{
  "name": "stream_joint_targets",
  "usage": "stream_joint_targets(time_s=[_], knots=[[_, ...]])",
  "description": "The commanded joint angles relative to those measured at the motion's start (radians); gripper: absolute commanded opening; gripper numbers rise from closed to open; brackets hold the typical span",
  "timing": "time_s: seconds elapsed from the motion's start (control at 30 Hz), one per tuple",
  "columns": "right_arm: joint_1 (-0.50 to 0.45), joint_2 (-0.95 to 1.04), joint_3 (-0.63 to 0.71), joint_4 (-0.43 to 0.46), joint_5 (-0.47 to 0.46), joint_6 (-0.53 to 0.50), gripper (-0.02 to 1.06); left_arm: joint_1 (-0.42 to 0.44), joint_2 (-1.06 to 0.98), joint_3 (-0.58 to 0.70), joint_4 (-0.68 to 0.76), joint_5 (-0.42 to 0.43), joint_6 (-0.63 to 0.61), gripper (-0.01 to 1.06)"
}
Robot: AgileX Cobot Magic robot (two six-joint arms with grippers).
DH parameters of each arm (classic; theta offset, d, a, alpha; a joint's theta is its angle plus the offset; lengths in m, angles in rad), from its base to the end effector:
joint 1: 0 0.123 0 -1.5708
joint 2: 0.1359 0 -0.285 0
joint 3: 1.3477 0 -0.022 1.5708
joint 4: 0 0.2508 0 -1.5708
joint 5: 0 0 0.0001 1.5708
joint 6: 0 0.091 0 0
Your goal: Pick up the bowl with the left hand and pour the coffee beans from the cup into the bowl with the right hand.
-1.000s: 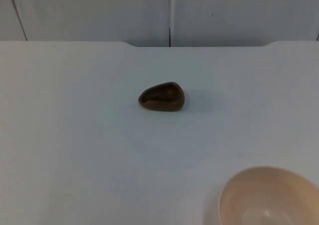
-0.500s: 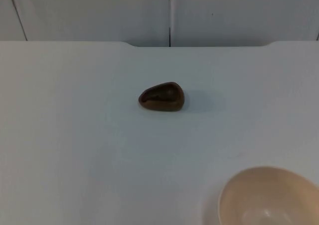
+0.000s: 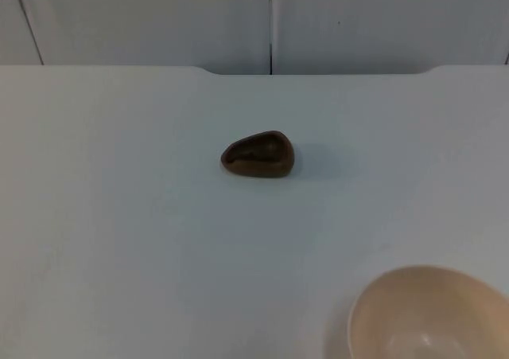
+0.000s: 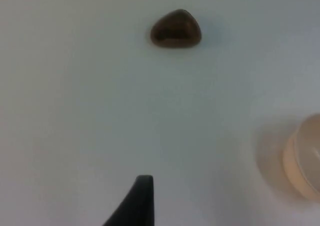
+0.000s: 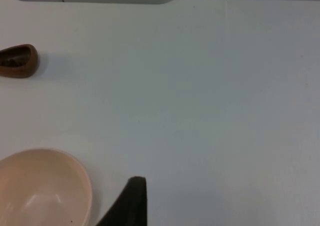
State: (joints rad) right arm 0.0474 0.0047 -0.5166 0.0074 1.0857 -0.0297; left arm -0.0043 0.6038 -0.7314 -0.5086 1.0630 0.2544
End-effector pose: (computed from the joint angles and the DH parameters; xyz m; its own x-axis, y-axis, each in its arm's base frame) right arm -0.0071 0.0003 0.2799 -0.4655 -0.0484 -0.8837 -0.0654 0.9977 -0.0201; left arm 0.0876 -0.0391 0.3316 -0.7126 -0.0063 -0.7016 0.2964 0.9036 -0.3092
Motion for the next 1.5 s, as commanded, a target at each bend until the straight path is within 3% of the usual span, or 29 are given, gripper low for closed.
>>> stream_joint_targets(time_s=[0.0, 0.3, 0.6, 0.77, 0.93, 0.97, 1.13, 1.47], knots=[[-0.003, -0.005, 0.003, 0.003, -0.007, -0.005, 1.05, -0.004, 0.038, -0.006, -0.045, 0.000, 0.029, 1.05], [-0.003, -0.005, 0.003, 0.003, -0.007, -0.005, 1.05, -0.006, 0.217, -0.006, -0.159, 0.033, 0.143, 1.05], [-0.003, -0.005, 0.003, 0.003, -0.007, -0.005, 1.05, -0.036, 0.316, -0.006, -0.164, 0.028, 0.178, 1.05], [-0.004, -0.005, 0.003, 0.005, -0.007, -0.005, 1.05, -0.154, 0.329, -0.006, -0.157, -0.036, 0.163, 1.05], [-0.004, -0.005, 0.003, 0.041, -0.007, -0.005, 1.05, -0.343, 0.384, -0.006, -0.103, -0.140, 0.078, 1.05], [-0.004, -0.005, 0.003, 0.041, -0.007, -0.005, 1.05, -0.343, 0.384, -0.006, -0.103, -0.140, 0.078, 1.05], [-0.004, -0.005, 0.003, 0.055, -0.007, -0.005, 1.05, -0.547, 0.502, -0.013, 0.012, -0.257, -0.064, 1.05], [-0.004, -0.005, 0.003, 0.055, -0.007, -0.005, 1.05, -0.761, 0.764, -0.105, 0.113, -0.344, -0.185, 1.05]])
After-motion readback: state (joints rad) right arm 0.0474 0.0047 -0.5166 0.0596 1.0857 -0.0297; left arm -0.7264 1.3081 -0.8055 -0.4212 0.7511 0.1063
